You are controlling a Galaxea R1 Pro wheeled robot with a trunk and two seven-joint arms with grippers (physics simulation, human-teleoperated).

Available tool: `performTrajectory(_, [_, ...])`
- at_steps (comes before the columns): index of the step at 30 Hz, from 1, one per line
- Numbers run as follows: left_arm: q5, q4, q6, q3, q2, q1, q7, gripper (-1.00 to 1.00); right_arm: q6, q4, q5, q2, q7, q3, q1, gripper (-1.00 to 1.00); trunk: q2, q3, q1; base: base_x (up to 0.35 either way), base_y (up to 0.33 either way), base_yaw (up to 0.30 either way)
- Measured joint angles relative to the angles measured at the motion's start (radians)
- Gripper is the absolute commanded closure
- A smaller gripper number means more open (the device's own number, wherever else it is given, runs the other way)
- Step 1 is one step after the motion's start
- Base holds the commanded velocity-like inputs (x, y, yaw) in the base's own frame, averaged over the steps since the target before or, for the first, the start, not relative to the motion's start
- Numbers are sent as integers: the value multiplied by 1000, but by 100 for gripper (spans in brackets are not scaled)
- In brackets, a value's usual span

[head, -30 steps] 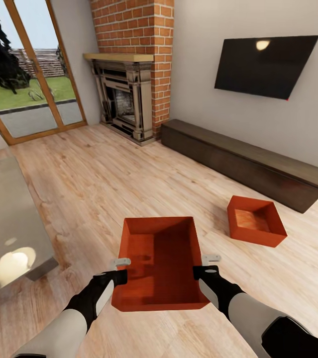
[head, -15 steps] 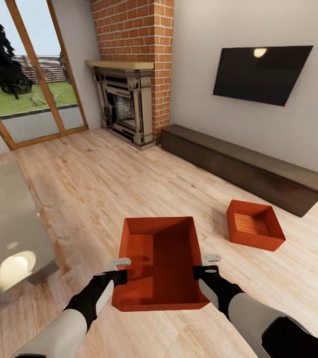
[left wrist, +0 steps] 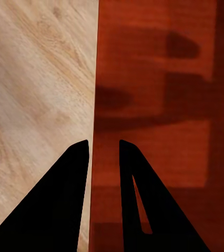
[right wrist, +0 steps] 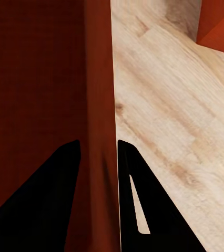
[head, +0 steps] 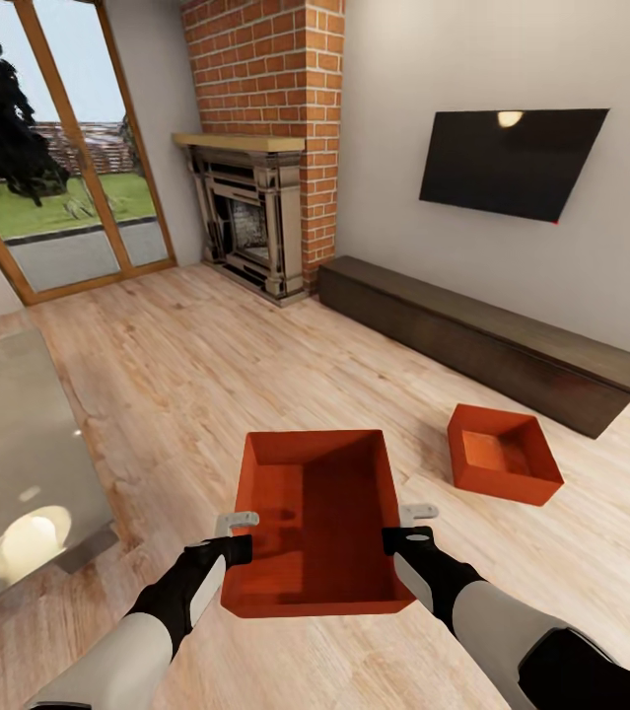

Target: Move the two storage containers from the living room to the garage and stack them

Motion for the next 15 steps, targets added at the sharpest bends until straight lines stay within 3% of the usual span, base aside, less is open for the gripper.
performTrajectory(15, [-1, 0, 0, 1, 0, 0, -1, 100, 0, 0, 0, 0, 0, 0, 0, 100, 105, 71, -58, 0, 0, 0])
